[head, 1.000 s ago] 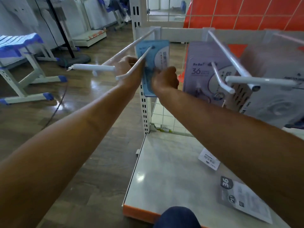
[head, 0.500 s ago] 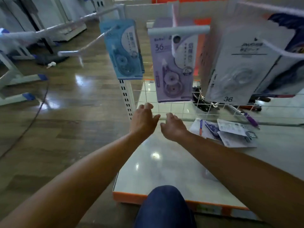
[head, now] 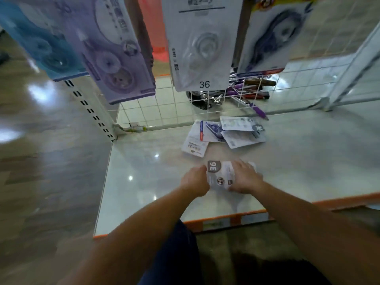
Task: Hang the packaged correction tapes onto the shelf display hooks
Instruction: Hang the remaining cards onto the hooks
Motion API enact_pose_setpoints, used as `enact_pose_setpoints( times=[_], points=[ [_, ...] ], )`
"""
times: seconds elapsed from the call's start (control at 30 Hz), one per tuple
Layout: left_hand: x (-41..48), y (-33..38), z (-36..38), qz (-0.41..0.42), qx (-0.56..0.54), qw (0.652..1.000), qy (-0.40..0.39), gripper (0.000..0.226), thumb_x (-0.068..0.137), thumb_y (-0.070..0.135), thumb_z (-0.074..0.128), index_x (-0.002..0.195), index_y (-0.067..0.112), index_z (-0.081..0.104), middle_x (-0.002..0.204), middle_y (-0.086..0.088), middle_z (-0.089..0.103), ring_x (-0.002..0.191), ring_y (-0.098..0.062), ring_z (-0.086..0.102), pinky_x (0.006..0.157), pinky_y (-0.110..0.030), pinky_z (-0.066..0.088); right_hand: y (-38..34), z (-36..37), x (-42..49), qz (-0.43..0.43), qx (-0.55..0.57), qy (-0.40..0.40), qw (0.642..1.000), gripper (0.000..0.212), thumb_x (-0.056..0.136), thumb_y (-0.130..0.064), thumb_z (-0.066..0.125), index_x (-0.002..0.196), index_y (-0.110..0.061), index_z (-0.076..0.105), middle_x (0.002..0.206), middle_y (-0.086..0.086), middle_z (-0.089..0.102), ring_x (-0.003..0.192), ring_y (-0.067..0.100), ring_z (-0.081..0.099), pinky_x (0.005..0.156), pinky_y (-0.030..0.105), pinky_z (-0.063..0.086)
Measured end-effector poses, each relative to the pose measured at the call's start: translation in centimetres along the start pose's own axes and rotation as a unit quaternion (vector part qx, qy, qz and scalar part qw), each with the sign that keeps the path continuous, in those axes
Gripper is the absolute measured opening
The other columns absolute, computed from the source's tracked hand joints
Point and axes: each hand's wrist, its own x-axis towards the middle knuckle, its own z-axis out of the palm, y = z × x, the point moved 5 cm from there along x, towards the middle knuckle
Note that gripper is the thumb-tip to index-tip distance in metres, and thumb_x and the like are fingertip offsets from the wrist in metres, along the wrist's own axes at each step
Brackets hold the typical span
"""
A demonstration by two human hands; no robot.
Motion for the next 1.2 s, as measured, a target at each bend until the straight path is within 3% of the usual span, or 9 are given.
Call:
enact_pose_setpoints(
  times=[0.1,0.2,0.3,0.37,0.5,0.63,0.77,0.9,1.2],
  points=[
    [0.1,0.2,1.8,-0.051,-0.100,0.993,-0.036,0.042,0.088,0.019,0.063,0.127,0.012,0.049,0.123,-0.010,0.059,0.111,-0.027,0.058,0.094,-0.035,0.050,1.1,1.0,0.1,-0.027,-0.060,-0.033,0.997,0.105,0.078,-0.046,0.071,0.152,-0.021,0.001,0.160,-0.001,0.000,0.147,0.023,0.004,0.113,0.053,0.019],
    [0.1,0.5,2.4,-0.098,-0.232,0.967,-0.036,0.041,0.087,0.010,0.063,0.126,0.011,0.051,0.119,-0.010,0.061,0.109,-0.025,0.059,0.092,-0.035,0.052,1.6,1.8,0.0,-0.038,-0.066,-0.045,0.996,0.103,0.081,-0.052,0.066,0.152,-0.024,-0.003,0.161,0.000,-0.003,0.148,0.023,0.000,0.114,0.053,0.017],
    [0.0,1.1,1.8,-0.121,-0.333,0.935,-0.015,0.040,0.087,0.000,0.058,0.126,0.008,0.055,0.113,-0.010,0.064,0.105,-0.024,0.062,0.091,-0.035,0.053,0.9,1.5,-0.1,-0.062,-0.047,0.019,0.997,0.070,0.089,-0.042,0.056,0.147,-0.019,0.023,0.155,0.005,0.024,0.143,0.024,0.021,0.109,0.048,0.026],
    [-0.3,1.5,1.0,-0.117,-0.383,0.916,-0.001,0.040,0.088,-0.004,0.052,0.126,0.007,0.056,0.110,-0.010,0.066,0.104,-0.024,0.064,0.091,-0.035,0.053,-0.4,0.1,-0.3,-0.091,-0.001,0.085,0.992,0.037,0.093,-0.027,0.048,0.130,-0.021,0.049,0.135,0.007,0.052,0.123,0.027,0.047,0.097,0.041,0.039],
    [-1.9,0.7,-1.7,-0.094,-0.373,0.921,0.062,0.049,0.087,-0.007,0.045,0.131,0.013,0.052,0.111,-0.002,0.063,0.106,-0.022,0.060,0.081,-0.029,0.050,-2.9,-3.4,-1.2,-0.099,0.147,0.122,0.977,0.028,0.089,-0.013,0.047,0.107,-0.021,0.068,0.104,0.009,0.068,0.097,0.030,0.061,0.078,0.035,0.048],
    [-4.8,-0.4,-4.2,-0.095,-0.419,0.898,0.093,0.057,0.090,0.014,0.064,0.139,0.022,0.034,0.118,0.001,0.053,0.105,-0.016,0.053,0.081,-0.029,0.046,-5.2,-6.2,-2.6,-0.104,0.346,0.116,0.925,0.019,0.086,-0.008,0.056,0.098,-0.015,0.069,0.100,0.007,0.071,0.095,0.025,0.063,0.085,0.037,0.052],
    [-7.6,-1.4,-6.2,-0.081,-0.507,0.855,0.076,0.035,0.090,0.026,0.066,0.122,0.017,0.053,0.112,-0.004,0.066,0.101,-0.018,0.063,0.089,-0.036,0.053,-7.9,-7.5,-4.8,-0.100,0.513,0.023,0.853,0.013,0.085,-0.005,0.063,0.095,-0.013,0.068,0.100,0.010,0.071,0.092,0.025,0.068,0.084,0.039,0.057],
    [-10.2,-2.5,-8.7,-0.046,-0.538,0.837,0.091,0.012,0.093,0.018,0.061,0.105,0.021,0.061,0.104,-0.002,0.069,0.100,-0.020,0.066,0.093,-0.043,0.054,-10.1,-8.7,-7.4,-0.129,0.548,-0.017,0.826,0.018,0.086,-0.003,0.062,0.100,-0.013,0.068,0.098,0.008,0.073,0.091,0.026,0.069,0.083,0.041,0.057],
    [-15.1,-1.2,-13.7,0.055,-0.533,0.834,0.129,0.010,0.097,0.018,0.055,0.101,0.023,0.063,0.104,0.002,0.072,0.098,-0.018,0.068,0.091,-0.044,0.055,-11.0,-13.8,-12.8,-0.162,0.595,0.047,0.786,0.011,0.094,-0.017,0.058,0.092,-0.020,0.068,0.090,0.001,0.074,0.083,0.020,0.068,0.067,0.031,0.056]
  ],
)
